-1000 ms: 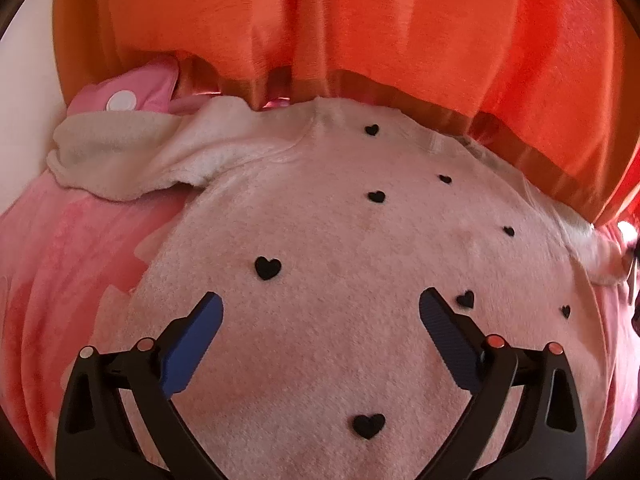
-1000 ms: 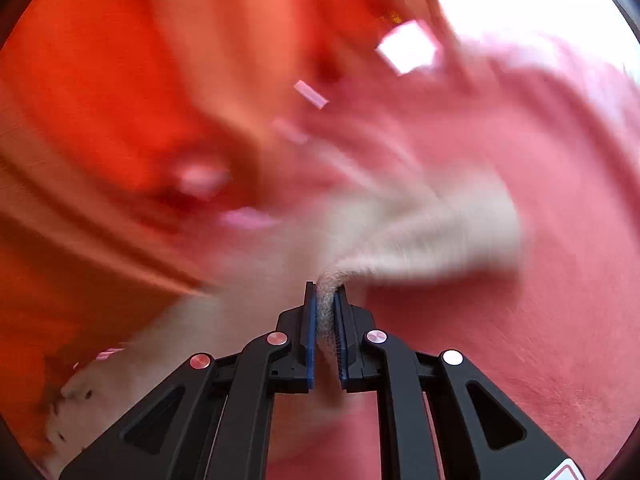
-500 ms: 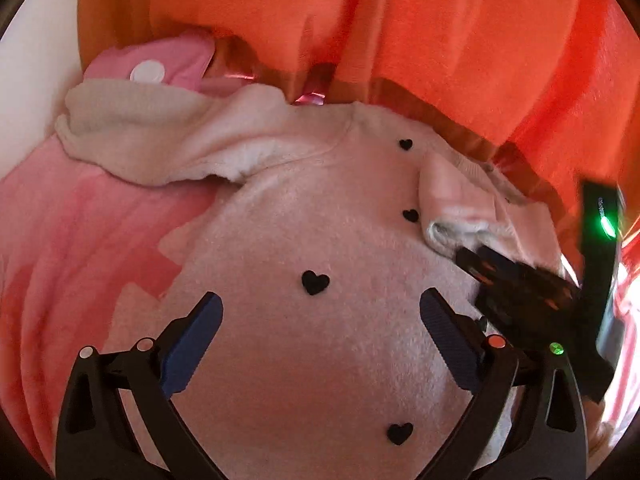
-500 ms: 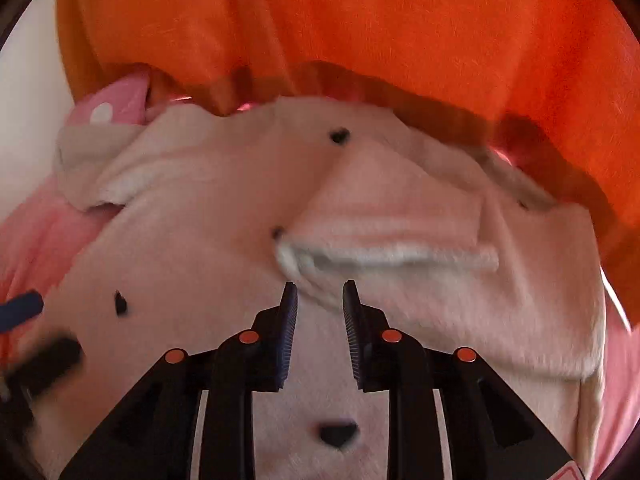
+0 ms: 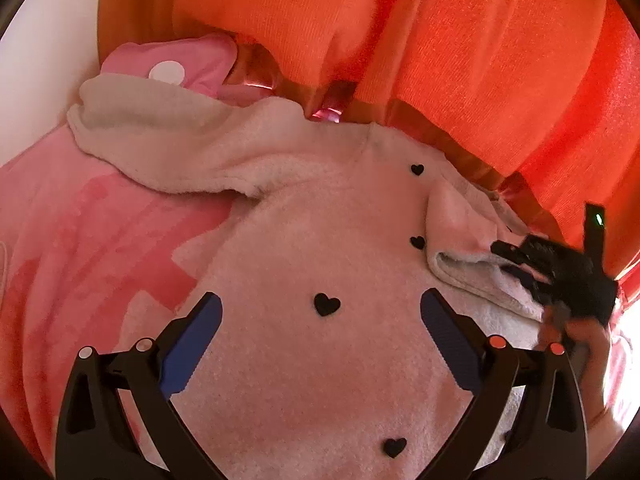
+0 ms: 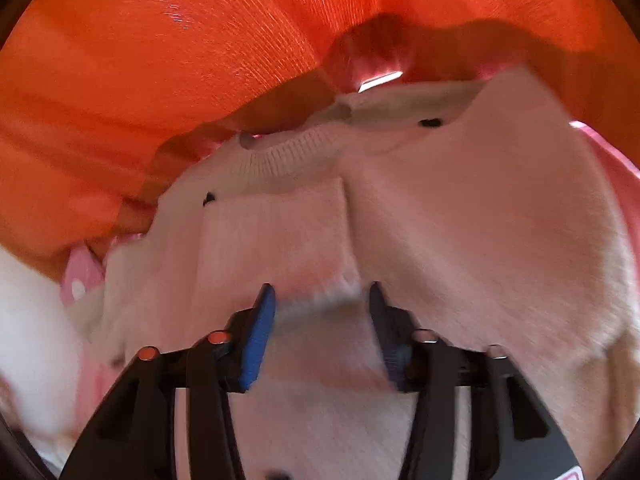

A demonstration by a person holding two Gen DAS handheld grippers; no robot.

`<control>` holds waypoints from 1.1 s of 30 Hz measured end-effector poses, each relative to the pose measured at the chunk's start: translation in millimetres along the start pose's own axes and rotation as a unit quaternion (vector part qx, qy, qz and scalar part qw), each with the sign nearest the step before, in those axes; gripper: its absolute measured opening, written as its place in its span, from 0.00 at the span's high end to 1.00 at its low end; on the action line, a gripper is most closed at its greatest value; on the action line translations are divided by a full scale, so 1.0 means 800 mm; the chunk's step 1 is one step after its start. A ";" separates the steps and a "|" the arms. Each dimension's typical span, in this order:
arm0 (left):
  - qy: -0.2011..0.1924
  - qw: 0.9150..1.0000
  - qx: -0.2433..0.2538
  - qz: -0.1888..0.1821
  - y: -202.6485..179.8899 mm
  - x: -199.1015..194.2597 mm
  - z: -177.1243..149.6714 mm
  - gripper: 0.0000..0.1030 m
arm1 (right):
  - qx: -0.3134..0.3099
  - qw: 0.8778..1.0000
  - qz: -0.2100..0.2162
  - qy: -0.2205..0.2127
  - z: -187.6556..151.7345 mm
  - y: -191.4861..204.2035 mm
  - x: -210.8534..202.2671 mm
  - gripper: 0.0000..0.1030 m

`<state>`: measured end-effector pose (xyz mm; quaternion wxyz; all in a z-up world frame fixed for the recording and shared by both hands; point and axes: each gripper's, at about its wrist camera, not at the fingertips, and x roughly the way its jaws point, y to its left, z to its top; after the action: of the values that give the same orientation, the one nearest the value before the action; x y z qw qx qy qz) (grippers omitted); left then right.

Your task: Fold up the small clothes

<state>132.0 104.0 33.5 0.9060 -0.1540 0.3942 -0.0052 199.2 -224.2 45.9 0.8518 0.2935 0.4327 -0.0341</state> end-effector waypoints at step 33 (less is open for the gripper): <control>0.031 0.999 -0.012 0.030 -0.045 0.163 0.054 0.62 | -0.001 0.984 -0.134 -0.120 -0.025 -0.144 -0.134 0.90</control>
<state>257.0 64.8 -21.5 0.8911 -0.1525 0.4269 0.0216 82.1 -329.9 63.6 0.8856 0.2258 0.3626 -0.1822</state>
